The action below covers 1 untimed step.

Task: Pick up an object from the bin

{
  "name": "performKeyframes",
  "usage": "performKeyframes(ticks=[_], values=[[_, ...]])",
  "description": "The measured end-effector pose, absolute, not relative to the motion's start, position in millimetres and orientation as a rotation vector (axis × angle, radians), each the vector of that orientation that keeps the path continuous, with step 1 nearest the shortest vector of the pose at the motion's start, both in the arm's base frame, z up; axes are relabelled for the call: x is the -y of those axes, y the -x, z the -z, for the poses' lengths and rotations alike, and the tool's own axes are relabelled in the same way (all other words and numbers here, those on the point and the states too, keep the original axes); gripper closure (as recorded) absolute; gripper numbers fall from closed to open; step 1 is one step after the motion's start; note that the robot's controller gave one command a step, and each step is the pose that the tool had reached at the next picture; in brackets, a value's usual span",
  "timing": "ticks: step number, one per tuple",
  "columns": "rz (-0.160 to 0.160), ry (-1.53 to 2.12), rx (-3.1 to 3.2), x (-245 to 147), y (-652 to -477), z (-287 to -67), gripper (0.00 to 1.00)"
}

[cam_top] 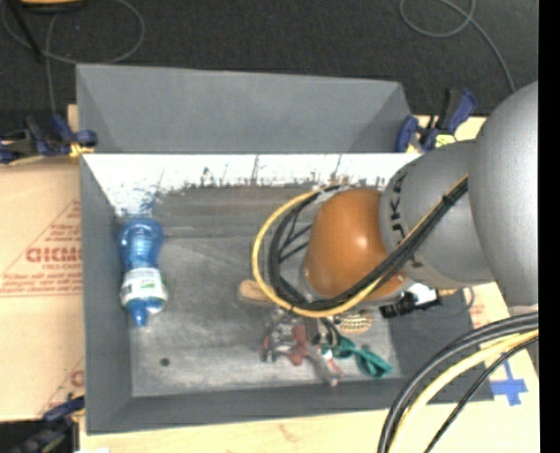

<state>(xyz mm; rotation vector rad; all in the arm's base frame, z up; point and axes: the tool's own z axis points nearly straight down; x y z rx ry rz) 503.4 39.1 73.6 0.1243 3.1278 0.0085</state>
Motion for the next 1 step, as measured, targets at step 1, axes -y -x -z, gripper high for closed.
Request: performKeyframes(ticks=[1], values=[[-0.004,-0.228,-3.123,-50.2,-494.0,-248.9,1.00]])
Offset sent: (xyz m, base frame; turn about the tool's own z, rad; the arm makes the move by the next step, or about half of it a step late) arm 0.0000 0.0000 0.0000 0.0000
